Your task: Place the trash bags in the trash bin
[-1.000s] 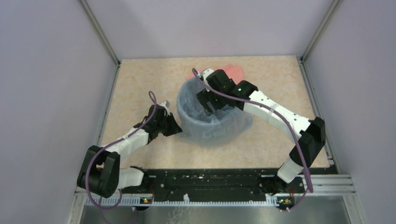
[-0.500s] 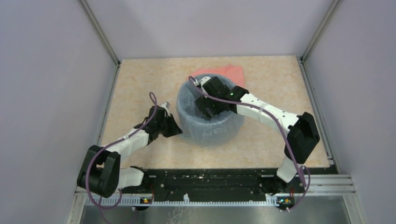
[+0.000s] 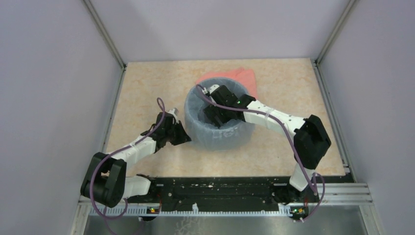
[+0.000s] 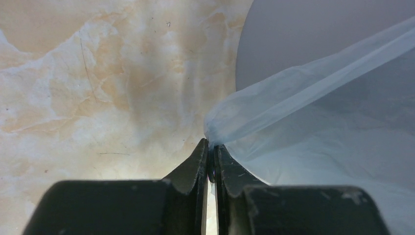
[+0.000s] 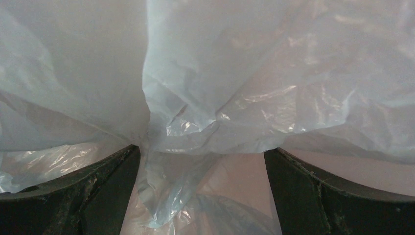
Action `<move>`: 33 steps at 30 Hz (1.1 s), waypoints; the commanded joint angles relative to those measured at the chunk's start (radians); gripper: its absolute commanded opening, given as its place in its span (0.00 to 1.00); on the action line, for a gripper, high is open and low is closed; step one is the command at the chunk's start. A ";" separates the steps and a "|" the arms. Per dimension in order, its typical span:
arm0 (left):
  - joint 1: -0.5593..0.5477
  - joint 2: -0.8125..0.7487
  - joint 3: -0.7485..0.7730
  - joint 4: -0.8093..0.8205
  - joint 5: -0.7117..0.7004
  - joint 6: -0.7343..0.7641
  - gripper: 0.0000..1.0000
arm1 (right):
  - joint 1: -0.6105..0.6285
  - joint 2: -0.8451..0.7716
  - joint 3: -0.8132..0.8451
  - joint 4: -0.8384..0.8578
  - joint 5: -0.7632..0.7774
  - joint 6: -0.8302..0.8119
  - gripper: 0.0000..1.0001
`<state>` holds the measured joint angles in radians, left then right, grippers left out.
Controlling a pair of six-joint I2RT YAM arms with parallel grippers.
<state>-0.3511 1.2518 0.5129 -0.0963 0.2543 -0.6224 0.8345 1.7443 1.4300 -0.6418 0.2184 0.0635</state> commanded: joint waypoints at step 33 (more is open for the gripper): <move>-0.020 -0.107 -0.019 -0.006 -0.012 0.000 0.15 | -0.025 0.094 -0.134 0.177 0.027 -0.017 0.96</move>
<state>-0.3637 1.1782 0.5026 -0.1001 0.2489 -0.6239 0.8227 1.8069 1.3087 -0.4530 0.2413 0.0597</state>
